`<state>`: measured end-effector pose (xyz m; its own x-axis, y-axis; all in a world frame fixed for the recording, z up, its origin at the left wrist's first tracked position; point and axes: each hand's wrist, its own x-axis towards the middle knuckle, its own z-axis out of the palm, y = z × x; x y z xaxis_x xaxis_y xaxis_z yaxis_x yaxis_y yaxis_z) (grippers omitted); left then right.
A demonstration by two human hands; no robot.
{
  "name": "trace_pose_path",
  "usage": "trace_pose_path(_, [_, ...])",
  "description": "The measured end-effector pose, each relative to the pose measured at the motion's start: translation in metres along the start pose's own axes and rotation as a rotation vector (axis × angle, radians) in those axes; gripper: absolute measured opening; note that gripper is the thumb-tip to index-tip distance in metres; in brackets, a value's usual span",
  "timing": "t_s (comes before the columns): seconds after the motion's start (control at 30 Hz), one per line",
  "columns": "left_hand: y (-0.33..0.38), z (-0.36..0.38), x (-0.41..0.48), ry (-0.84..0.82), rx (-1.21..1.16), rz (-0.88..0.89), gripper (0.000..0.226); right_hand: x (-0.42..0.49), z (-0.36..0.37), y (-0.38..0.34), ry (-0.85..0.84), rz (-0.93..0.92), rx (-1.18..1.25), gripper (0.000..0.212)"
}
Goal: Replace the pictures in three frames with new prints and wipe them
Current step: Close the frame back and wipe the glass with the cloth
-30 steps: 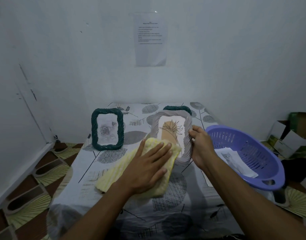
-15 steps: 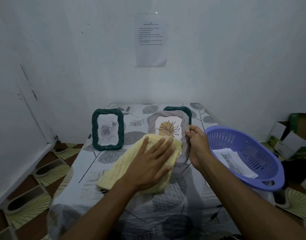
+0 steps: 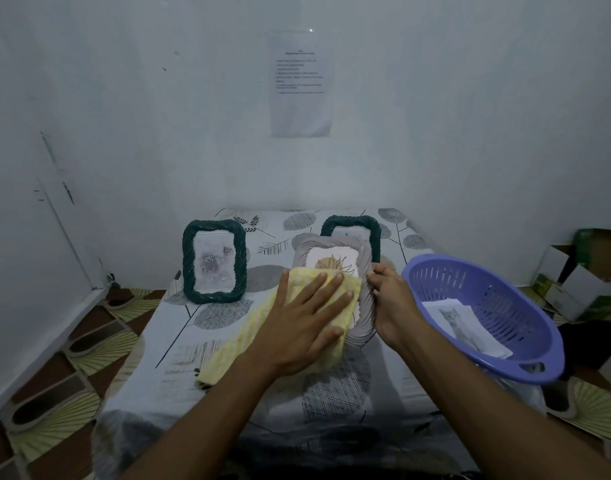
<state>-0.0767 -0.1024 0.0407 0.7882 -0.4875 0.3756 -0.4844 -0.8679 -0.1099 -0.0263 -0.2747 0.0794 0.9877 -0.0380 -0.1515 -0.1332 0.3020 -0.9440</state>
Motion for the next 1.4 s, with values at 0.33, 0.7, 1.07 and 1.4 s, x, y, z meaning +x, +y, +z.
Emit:
trace_pose_path(0.33, [-0.016, 0.034, -0.052, -0.025, -0.098, -0.214, 0.068, 0.008, -0.013, 0.006, 0.16, -0.05, -0.052, 0.022])
trace_pose_path(0.7, [-0.041, 0.066, -0.078, -0.288, -0.221, -0.42, 0.108, 0.011, -0.008, 0.018, 0.129, -0.055, -0.124, 0.019])
trace_pose_path(1.07, [-0.115, 0.052, -0.14, -0.272, -0.168, -0.644, 0.112, -0.001, 0.025, 0.043, 0.018, -0.059, -0.149, 0.024])
trace_pose_path(1.4, [-0.103, 0.029, -0.081, 0.117, -0.51, -0.668, 0.079, 0.004, 0.042, 0.042, -0.086, -0.067, -0.123, 0.022])
